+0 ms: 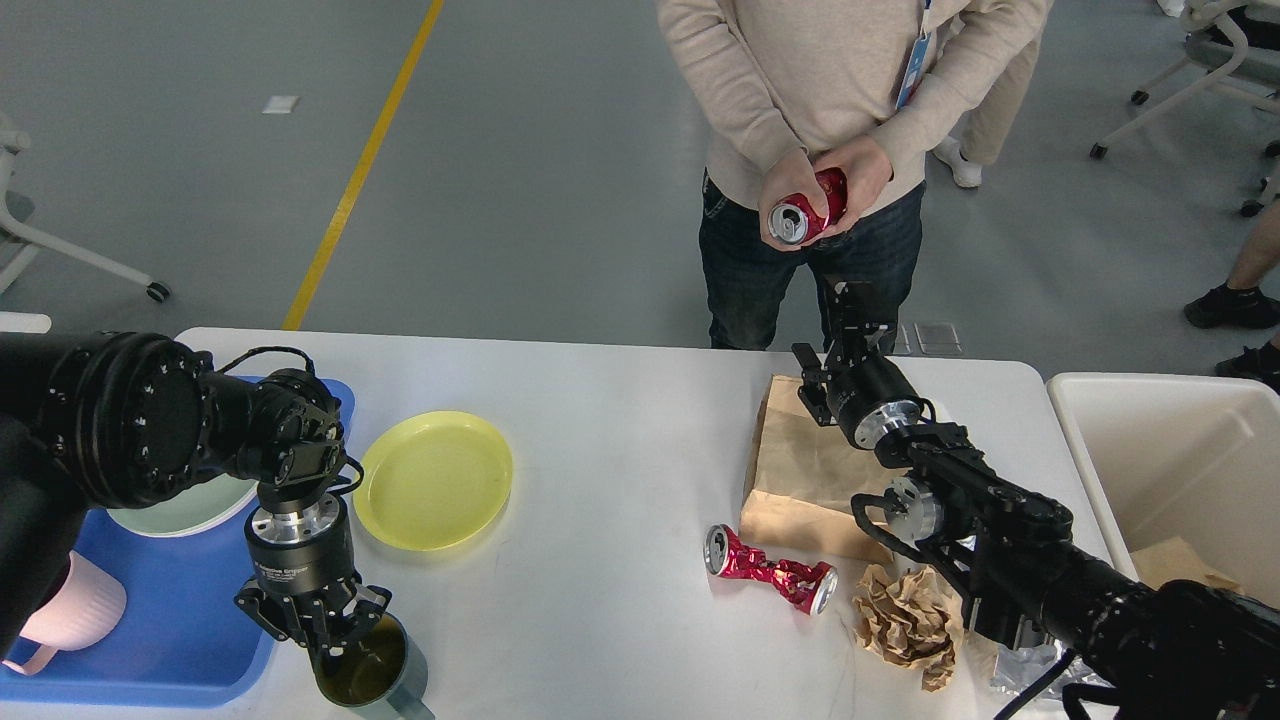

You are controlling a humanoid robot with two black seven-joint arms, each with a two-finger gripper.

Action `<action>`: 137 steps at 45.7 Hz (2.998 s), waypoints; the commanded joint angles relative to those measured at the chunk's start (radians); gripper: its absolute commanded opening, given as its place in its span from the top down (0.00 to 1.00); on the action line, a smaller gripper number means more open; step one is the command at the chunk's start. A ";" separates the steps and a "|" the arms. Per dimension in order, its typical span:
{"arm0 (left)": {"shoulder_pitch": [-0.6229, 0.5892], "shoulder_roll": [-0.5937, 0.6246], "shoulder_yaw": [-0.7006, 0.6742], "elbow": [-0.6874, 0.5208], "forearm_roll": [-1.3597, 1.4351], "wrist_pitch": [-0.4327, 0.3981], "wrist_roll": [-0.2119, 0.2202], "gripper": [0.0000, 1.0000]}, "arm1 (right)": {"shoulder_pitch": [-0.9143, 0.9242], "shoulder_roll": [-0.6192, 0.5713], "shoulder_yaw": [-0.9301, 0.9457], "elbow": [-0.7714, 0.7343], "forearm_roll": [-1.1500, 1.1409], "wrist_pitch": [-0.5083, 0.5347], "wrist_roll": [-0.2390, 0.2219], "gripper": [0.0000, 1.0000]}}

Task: Tidy desktop
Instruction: 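Grasp the mug with the left gripper and lift it, then carry the mug into the blue tray and lower it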

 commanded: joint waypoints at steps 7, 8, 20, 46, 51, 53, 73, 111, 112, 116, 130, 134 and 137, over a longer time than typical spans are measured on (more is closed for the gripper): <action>-0.005 0.011 0.000 -0.002 -0.006 0.000 -0.001 1.00 | 0.001 -0.001 0.000 0.000 0.000 0.001 0.000 0.00; -0.007 0.012 0.000 -0.002 -0.006 0.000 -0.001 1.00 | -0.001 -0.001 0.000 0.000 0.000 -0.001 0.000 0.00; -0.047 0.038 0.000 -0.003 -0.009 0.000 -0.008 1.00 | -0.001 -0.001 0.000 -0.001 0.000 -0.001 0.000 0.00; -0.453 0.273 0.020 -0.034 0.012 0.000 0.001 1.00 | -0.001 -0.001 0.000 0.000 0.000 -0.001 0.000 0.00; -0.467 0.304 0.044 -0.037 0.012 0.000 0.001 1.00 | 0.001 -0.001 0.000 0.000 0.000 -0.001 0.000 0.00; -0.458 0.307 0.046 -0.032 0.012 0.000 0.001 1.00 | 0.001 -0.001 0.000 -0.001 0.000 -0.001 0.000 0.00; -0.130 0.486 0.037 0.178 0.006 0.000 -0.004 1.00 | 0.001 -0.001 0.000 0.000 0.000 0.001 0.000 0.00; 0.111 0.498 -0.104 0.204 0.008 0.000 -0.001 1.00 | 0.001 0.001 0.000 0.000 0.000 -0.001 0.000 0.00; 0.114 0.498 -0.104 0.204 0.008 0.000 -0.001 1.00 | 0.001 -0.001 0.000 0.000 0.000 0.001 0.000 0.00; 0.119 0.498 -0.104 0.204 0.008 0.000 -0.004 0.97 | 0.001 -0.001 0.000 0.000 0.000 0.001 0.000 0.00; 0.136 0.495 -0.126 0.204 0.008 0.000 -0.001 0.64 | 0.001 -0.001 0.000 0.000 0.000 -0.001 0.000 0.00; 0.137 0.497 -0.124 0.204 0.008 0.000 0.001 0.53 | 0.001 0.001 0.000 0.000 0.000 0.001 0.000 0.00; 0.140 0.497 -0.123 0.204 0.008 0.000 0.001 0.42 | 0.001 -0.001 0.000 0.000 0.000 0.001 0.000 0.00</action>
